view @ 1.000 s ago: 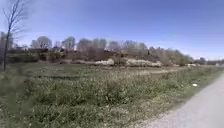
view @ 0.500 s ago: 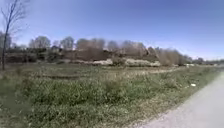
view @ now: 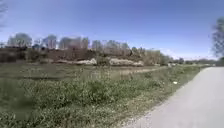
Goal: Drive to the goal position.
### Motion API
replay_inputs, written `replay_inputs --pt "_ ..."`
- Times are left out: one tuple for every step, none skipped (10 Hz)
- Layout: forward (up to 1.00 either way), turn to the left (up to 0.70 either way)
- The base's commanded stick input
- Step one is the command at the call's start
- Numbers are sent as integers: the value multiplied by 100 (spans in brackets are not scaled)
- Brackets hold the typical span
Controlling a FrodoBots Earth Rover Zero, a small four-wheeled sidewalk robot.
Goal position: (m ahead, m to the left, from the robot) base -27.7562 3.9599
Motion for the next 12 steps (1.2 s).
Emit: replay_inputs --pt "0 -45" --pt "0 -45" --pt "0 -45" --pt "0 -45" --pt "0 -45" --pt "0 -45" --pt "0 -45" --pt "0 -45" --pt "0 -45" --pt "0 -45" --pt "0 -37" --pt "0 0"
